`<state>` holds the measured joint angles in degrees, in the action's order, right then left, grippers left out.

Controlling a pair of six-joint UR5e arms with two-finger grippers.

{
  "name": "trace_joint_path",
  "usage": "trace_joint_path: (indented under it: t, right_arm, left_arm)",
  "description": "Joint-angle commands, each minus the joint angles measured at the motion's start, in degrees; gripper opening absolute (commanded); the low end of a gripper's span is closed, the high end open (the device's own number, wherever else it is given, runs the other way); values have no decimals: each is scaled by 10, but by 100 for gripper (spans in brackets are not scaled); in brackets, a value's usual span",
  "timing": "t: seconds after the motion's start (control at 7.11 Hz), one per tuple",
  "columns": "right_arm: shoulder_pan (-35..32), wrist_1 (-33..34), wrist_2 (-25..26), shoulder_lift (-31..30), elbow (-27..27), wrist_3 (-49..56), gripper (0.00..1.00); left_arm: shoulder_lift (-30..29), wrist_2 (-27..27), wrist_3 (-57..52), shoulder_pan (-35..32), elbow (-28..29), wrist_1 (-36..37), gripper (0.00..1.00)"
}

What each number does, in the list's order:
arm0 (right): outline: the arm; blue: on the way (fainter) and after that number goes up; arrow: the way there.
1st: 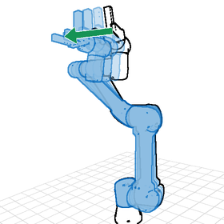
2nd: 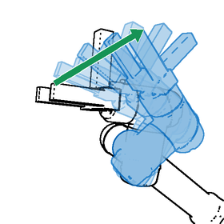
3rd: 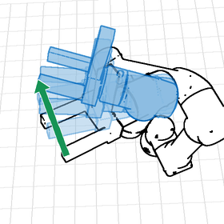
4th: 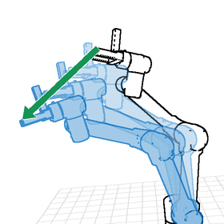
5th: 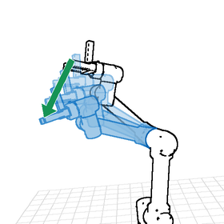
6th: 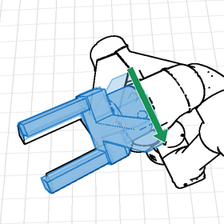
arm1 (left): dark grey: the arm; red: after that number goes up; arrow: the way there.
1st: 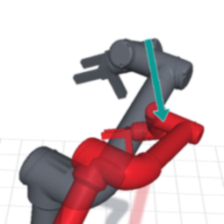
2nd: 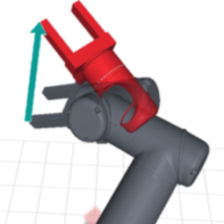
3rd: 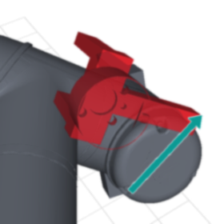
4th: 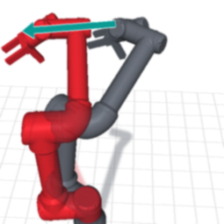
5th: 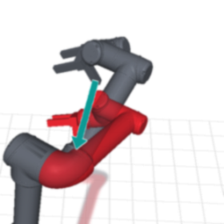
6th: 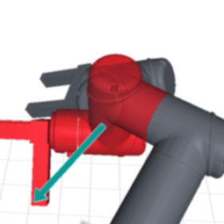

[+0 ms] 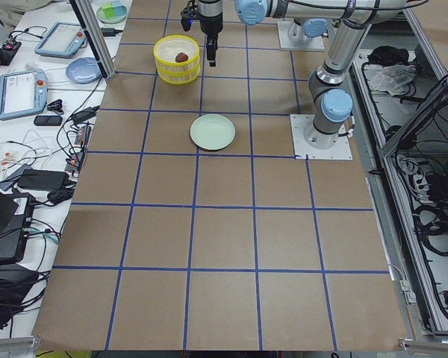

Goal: Stack buns with steamer

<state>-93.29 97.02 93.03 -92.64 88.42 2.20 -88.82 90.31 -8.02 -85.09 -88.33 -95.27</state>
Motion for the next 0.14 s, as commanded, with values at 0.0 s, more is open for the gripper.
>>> trace_joint_path:
  t: [0.0]
  right_arm:
    - [-1,-1,1,1,0,0,100]
  left_arm:
    - [0,8,-1,0,0,0,100]
